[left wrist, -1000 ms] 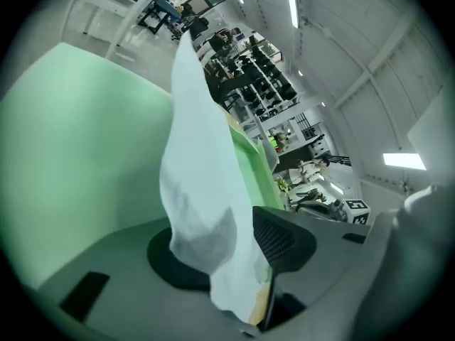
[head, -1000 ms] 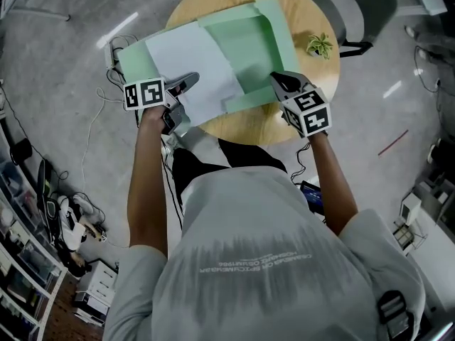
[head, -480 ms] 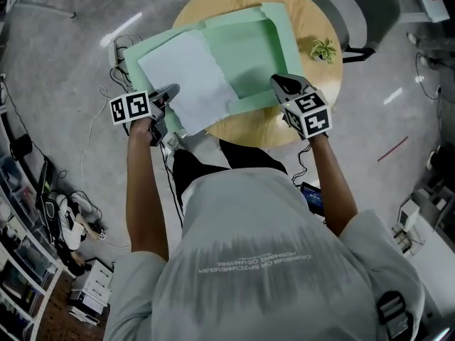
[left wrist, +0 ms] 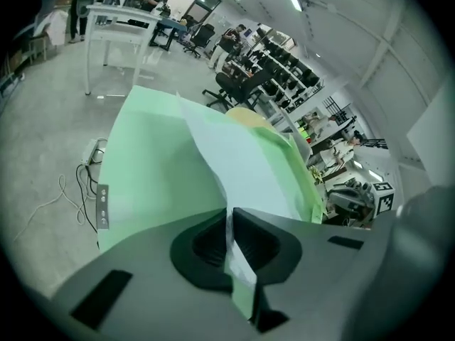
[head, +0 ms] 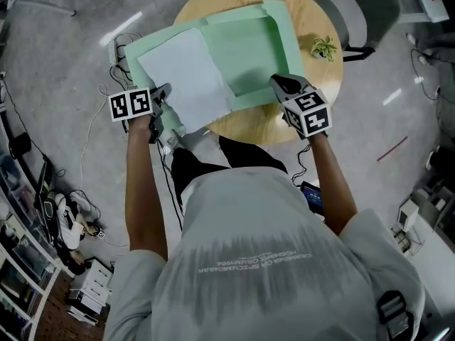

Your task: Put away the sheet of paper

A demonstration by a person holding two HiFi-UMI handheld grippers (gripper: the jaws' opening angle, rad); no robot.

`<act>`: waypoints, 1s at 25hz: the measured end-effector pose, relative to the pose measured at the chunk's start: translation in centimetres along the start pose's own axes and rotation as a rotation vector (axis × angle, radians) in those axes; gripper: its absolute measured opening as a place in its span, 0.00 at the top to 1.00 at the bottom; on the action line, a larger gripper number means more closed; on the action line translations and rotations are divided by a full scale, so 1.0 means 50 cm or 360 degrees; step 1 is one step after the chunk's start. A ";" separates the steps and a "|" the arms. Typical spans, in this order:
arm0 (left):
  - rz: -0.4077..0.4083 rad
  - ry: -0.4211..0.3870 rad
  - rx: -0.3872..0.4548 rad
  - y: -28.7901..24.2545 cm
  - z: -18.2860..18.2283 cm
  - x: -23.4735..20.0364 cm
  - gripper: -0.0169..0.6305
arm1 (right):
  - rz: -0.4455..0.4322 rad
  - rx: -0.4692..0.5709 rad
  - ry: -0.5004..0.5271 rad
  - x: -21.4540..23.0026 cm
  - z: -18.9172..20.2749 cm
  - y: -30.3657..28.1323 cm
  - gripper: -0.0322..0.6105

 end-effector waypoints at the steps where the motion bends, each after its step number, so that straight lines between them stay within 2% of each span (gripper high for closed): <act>1: -0.0008 -0.0015 0.0004 -0.005 -0.003 0.004 0.94 | 0.0002 0.0001 -0.0002 0.001 0.001 0.001 0.90; 6: -0.0028 -0.0040 0.0088 -0.024 -0.031 0.021 0.94 | 0.0008 -0.0008 -0.0025 0.008 0.014 0.005 0.90; 14: -0.0071 0.0011 0.0169 -0.043 -0.072 0.025 0.94 | 0.0002 -0.0014 -0.0050 0.013 0.024 0.008 0.90; 19: -0.0024 -0.0034 0.0122 -0.066 -0.077 0.059 0.94 | 0.0015 -0.0007 -0.0061 0.023 0.022 0.016 0.90; 25: 0.0065 0.0064 0.0142 -0.103 -0.088 0.091 0.94 | 0.0047 -0.0022 -0.0050 0.048 0.026 0.024 0.90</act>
Point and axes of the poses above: the fingertips, and each gripper's own axes: y backward along the fingers, x to its right, z out of its underside, the point moved 2 cm from there along y, backward along the fingers
